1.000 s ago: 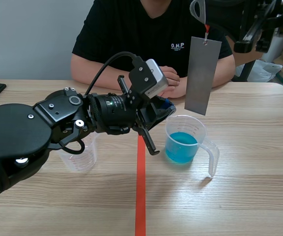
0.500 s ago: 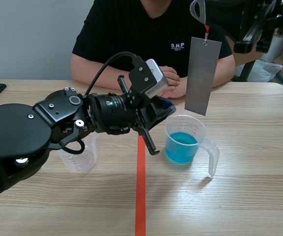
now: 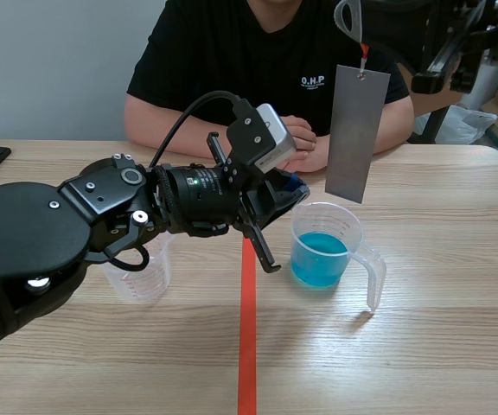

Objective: Do the redox reaction experiment.
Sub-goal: 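Raise the plate and point at it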

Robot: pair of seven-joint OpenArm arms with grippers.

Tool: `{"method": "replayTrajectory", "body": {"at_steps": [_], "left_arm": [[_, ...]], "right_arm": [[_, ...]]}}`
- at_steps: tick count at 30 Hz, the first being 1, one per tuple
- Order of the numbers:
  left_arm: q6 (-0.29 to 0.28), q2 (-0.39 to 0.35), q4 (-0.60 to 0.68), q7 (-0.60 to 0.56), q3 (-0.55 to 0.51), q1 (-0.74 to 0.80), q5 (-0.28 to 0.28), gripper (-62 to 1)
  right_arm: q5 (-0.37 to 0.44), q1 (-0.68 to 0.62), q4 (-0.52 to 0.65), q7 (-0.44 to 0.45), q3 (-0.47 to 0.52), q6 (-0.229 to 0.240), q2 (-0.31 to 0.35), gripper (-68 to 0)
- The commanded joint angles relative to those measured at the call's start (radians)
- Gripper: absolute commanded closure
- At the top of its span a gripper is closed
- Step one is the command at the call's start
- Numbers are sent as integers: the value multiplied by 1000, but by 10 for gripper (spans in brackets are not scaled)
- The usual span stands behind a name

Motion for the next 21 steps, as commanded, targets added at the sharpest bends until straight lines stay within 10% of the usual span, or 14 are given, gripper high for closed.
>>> {"method": "replayTrajectory", "body": {"at_steps": [1,9,21], "left_arm": [[0,12,13,-17,0,-11,-7,-46],[-10,-84,80,12,0,26,-50,-47],[-8,-480,438,8,-147,371,-205,-47]], "right_arm": [[18,15,15,11,13,6,13,-15],[18,15,15,11,13,6,13,-15],[18,15,15,10,13,6,13,-15]]}}
